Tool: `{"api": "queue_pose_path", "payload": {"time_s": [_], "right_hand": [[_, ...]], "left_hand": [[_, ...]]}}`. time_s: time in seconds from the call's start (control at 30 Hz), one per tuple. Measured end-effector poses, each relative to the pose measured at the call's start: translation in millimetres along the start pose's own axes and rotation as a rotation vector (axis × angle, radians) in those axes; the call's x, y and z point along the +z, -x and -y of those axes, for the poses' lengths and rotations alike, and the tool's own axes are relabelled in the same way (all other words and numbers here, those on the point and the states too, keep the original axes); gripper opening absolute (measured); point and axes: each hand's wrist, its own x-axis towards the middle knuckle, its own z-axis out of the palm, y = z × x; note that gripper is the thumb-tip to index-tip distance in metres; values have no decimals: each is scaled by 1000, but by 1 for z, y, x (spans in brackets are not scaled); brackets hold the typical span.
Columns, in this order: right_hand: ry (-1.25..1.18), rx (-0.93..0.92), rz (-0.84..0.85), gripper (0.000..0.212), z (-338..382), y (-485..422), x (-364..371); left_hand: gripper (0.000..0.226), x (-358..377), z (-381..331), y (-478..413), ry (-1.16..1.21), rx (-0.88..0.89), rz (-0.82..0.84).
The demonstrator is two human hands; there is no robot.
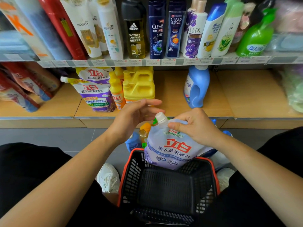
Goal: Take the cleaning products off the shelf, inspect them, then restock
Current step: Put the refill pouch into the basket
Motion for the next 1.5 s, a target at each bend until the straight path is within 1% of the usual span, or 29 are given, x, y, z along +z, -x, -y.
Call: {"api": "queue_pose_path", "payload": {"time_s": [0.07, 0.13, 0.23, 0.3, 0.33, 0.43, 0.57, 0.67, 0.73, 0.83, 0.93, 1.0, 1.13, 1.27, 1.37, 1.47, 1.5], "right_hand": [[-20, -19, -8, 31, 2, 1, 0], [-35, -31, -19, 37, 3, 2, 0], [-31, -33, -23, 43, 3, 1, 1], [-20, -32, -19, 40, 2, 0, 2], [-14, -31, -18, 37, 2, 0, 2], [-14, -25, -18, 40, 3, -1, 1], [-8, -10, -20, 23, 4, 0, -1], [8, 8, -12, 14, 4, 0, -1], [17, 4, -17, 14, 4, 0, -1], [21, -9, -25, 18, 3, 0, -1], [18, -7, -27, 18, 2, 0, 0], [19, -6, -24, 16, 2, 0, 0], [20, -17, -20, 18, 3, -1, 0], [21, -30, -9, 24, 3, -1, 0], [24, -27, -1, 27, 2, -1, 0], [45, -19, 16, 32, 0, -1, 1], [46, -15, 17, 32, -1, -2, 1]], "left_hand": [[42, 0, -1, 0, -23, -19, -127], [43, -1, -3, 0, -4, -40, -182], [40, -2, -3, 0, 19, -37, -112], [39, -2, -2, 0, 38, -21, -53], [41, -2, -2, 0, 48, -15, -38], [40, -4, -1, 0, 58, -4, -38], [36, -6, 2, 0, 49, -6, -55], [36, -6, 3, 2, -36, 53, 63], [38, -3, 5, 4, -97, 109, 101], [29, 1, 6, 3, -87, 123, 19], [25, -3, 3, 1, 44, 63, -65], [25, -6, 2, 0, 76, 42, -61], [23, -5, 3, 1, 28, 21, -42], [24, -2, 4, 5, -60, 85, 11], [29, 2, 4, 7, -206, 155, 28], [29, 2, -1, 7, -244, 151, 49], [34, 1, -1, 7, -239, 145, 65]]}}
